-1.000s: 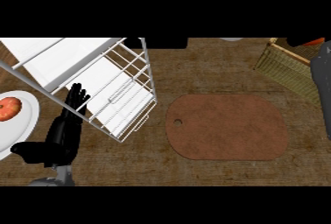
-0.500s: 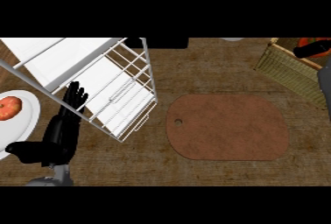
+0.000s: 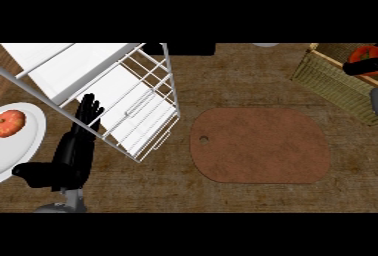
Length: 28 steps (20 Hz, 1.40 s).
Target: Pick the tomato from the cutting board and place it in the basket
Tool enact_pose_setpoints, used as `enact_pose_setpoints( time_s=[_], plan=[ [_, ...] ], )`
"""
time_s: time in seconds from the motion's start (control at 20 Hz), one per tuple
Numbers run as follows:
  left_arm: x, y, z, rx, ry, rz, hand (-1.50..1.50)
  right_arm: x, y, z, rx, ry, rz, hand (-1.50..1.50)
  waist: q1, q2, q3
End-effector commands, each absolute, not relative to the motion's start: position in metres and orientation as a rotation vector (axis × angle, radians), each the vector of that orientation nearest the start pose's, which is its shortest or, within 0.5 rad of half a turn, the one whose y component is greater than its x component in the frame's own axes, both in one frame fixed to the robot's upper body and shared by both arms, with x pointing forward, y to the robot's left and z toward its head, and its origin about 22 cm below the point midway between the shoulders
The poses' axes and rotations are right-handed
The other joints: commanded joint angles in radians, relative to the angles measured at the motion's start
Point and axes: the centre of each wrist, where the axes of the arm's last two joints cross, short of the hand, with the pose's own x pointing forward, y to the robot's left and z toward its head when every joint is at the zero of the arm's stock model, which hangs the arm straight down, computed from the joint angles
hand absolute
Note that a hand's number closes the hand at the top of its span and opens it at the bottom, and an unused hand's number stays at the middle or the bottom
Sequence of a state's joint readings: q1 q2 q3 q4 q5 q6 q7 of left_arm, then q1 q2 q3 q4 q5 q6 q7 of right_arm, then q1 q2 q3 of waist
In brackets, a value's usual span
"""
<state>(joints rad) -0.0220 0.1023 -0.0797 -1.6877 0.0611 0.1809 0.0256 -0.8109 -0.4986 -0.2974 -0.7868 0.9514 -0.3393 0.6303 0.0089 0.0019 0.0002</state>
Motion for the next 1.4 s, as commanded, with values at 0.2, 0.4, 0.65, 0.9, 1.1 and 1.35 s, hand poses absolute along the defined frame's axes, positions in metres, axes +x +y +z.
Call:
enact_pose_setpoints(
  time_s=[0.2,0.4,0.65,0.9,1.1,1.35],
  plan=[
    [0.248,0.238,0.035,0.086,-1.681,0.047,0.00,0.414,-0.378,0.124,-1.368,-0.915,0.051,-1.50,0.007,0.003,0.000],
    [0.230,0.244,0.026,0.097,-1.671,0.061,0.00,0.397,-0.405,0.120,-1.363,-0.974,0.034,-1.50,0.004,0.001,0.000],
    [0.245,0.225,0.020,0.072,-1.678,0.044,0.00,0.412,-0.380,0.139,-1.391,-1.116,-0.053,-1.50,-0.001,0.001,0.000],
    [0.254,0.241,0.042,0.104,-1.669,0.056,0.00,0.410,-0.382,0.157,-1.530,-1.197,-0.120,-1.50,-0.004,-0.001,0.000],
    [0.250,0.245,0.027,0.091,-1.659,0.076,0.00,0.399,-0.398,0.176,-1.566,-1.191,-0.194,-1.50,-0.008,-0.002,-0.001],
    [0.242,0.245,0.038,0.088,-1.674,0.055,0.00,0.363,-0.432,0.192,-1.643,-1.119,-0.283,-1.50,-0.017,-0.006,-0.001]
  ],
)
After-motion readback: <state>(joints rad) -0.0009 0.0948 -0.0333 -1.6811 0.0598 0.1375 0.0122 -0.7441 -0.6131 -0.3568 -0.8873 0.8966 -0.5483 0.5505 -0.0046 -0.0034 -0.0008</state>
